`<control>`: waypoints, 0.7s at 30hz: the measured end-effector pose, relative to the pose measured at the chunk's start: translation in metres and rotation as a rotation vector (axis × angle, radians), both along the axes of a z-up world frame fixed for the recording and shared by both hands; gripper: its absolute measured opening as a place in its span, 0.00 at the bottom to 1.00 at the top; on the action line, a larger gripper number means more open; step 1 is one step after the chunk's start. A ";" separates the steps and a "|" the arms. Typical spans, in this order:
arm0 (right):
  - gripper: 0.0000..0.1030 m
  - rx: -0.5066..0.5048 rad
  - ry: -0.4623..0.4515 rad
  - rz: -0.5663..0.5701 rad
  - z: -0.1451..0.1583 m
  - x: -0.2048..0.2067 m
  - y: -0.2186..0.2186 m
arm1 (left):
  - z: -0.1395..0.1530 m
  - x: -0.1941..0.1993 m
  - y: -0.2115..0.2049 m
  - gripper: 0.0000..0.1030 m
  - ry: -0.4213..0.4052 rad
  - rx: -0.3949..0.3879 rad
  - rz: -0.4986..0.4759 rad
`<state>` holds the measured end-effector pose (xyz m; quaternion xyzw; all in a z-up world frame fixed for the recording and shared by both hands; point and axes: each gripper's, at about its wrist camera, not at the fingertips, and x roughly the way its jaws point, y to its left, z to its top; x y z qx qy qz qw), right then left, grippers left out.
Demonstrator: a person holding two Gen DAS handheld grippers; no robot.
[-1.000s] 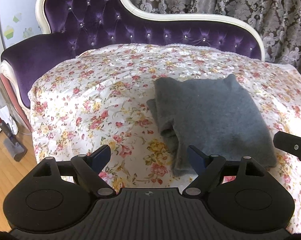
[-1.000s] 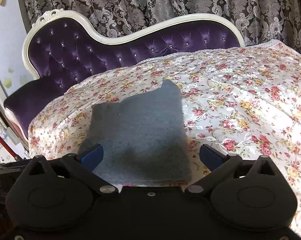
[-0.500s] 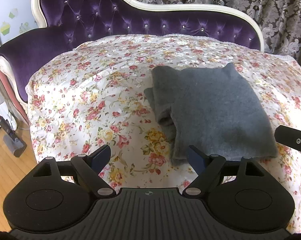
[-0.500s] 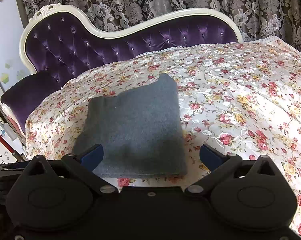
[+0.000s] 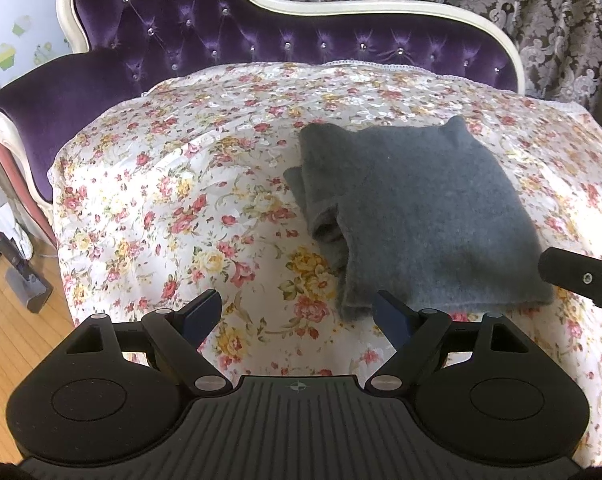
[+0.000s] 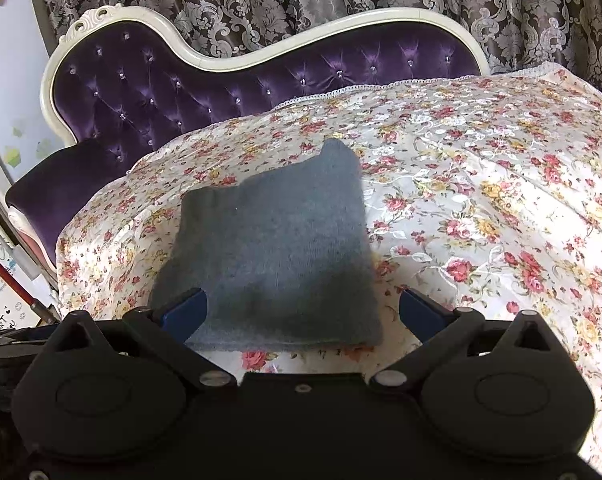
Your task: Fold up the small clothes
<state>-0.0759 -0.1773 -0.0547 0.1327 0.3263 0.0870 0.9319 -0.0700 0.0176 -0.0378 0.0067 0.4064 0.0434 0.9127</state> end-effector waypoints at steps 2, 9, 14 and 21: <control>0.99 -0.001 0.008 0.000 -0.002 0.000 0.000 | -0.001 -0.001 0.000 0.80 0.005 0.004 0.000; 0.99 0.004 0.025 -0.002 -0.007 -0.003 -0.001 | -0.005 -0.004 0.000 0.80 0.021 0.009 0.001; 0.99 0.006 0.033 -0.001 -0.009 -0.005 -0.001 | -0.006 -0.004 0.002 0.80 0.032 0.012 0.006; 0.99 0.007 0.041 0.001 -0.012 -0.006 -0.002 | -0.008 -0.006 0.002 0.80 0.041 0.015 0.009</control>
